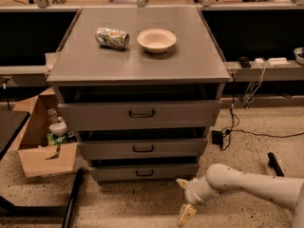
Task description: Open bottom drawer
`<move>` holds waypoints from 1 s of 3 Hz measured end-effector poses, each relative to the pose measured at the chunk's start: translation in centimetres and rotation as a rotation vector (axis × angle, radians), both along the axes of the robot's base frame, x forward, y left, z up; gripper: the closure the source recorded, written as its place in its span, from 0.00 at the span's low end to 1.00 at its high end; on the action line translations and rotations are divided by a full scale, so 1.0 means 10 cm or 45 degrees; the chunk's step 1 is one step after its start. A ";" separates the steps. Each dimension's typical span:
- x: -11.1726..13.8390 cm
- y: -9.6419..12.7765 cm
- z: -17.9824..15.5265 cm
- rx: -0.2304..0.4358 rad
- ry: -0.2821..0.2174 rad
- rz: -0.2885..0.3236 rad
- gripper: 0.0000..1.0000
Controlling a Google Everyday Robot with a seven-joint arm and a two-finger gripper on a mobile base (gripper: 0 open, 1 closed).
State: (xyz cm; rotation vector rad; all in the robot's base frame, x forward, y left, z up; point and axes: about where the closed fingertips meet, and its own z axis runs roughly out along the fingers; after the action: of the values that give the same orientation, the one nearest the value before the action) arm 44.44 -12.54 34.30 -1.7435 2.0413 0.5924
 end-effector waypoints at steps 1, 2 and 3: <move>0.00 0.00 0.00 0.000 0.000 0.000 0.00; 0.14 -0.13 -0.23 -0.038 -0.038 0.010 0.00; 0.38 -0.34 -0.60 -0.101 -0.091 0.072 0.00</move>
Offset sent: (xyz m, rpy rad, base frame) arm 0.0382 -0.0362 -0.0557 -0.0769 -0.0798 0.0150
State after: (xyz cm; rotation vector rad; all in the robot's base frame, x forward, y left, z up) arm 48.28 -15.89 28.26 -1.8463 1.9977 0.4650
